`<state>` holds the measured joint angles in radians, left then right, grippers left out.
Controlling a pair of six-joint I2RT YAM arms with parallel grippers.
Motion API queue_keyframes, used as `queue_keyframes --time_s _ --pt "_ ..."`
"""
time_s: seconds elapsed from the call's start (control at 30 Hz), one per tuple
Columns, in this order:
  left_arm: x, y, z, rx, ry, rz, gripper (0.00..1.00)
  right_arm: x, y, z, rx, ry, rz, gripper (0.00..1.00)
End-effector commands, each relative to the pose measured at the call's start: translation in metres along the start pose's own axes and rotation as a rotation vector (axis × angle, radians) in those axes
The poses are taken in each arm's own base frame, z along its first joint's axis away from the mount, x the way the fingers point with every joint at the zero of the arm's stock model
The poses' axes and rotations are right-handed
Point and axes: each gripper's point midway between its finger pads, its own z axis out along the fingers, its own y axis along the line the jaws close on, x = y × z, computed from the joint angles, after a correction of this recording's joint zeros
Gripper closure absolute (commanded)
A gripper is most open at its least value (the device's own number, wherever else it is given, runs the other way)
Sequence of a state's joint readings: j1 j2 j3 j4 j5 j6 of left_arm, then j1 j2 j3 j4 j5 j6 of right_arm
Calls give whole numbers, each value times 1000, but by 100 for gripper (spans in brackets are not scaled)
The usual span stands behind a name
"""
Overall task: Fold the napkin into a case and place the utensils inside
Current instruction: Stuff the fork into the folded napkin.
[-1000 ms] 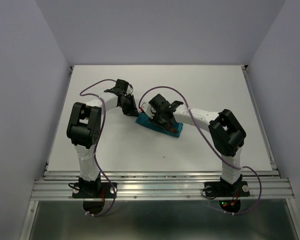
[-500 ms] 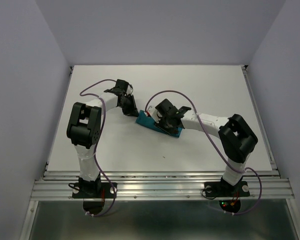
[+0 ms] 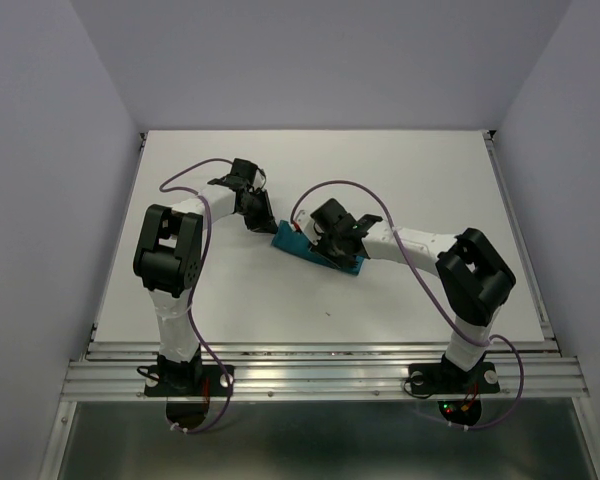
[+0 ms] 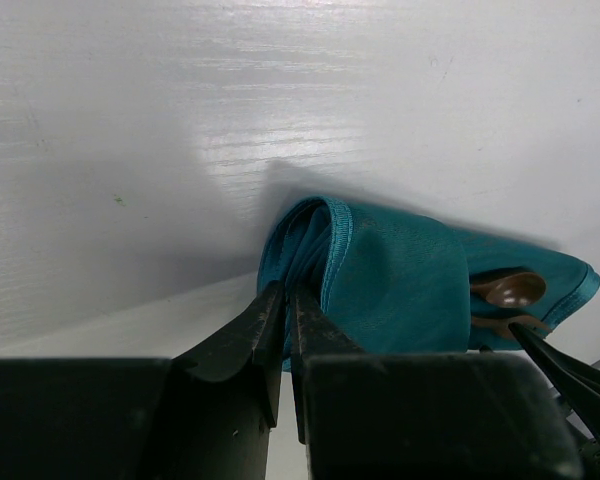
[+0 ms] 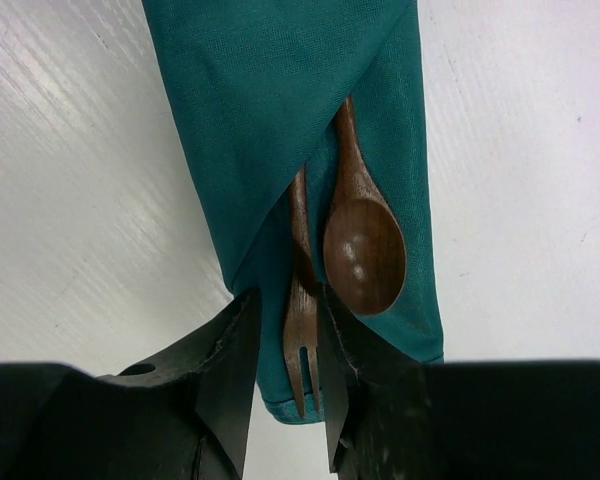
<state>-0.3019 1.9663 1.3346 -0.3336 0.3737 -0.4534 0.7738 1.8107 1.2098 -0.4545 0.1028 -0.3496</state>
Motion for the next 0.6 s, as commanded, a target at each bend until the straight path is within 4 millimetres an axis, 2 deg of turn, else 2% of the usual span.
queue_keyframes --time_s 0.0,0.33,0.4,0.43,0.57 --pt "0 -5 -1 7 6 20 82 -28 -14 -3 53 -80 -4 66" --pt "1 -4 -1 3 7 22 82 -13 -10 15 39 -33 2 66" --pt "2 -3 -1 2 8 22 82 -14 -10 16 38 -36 6 71" --pt "2 -3 -1 1 8 22 82 -13 -10 15 39 -39 7 78" --pt "3 -2 1 1 13 18 82 -18 -12 11 43 -54 2 87"
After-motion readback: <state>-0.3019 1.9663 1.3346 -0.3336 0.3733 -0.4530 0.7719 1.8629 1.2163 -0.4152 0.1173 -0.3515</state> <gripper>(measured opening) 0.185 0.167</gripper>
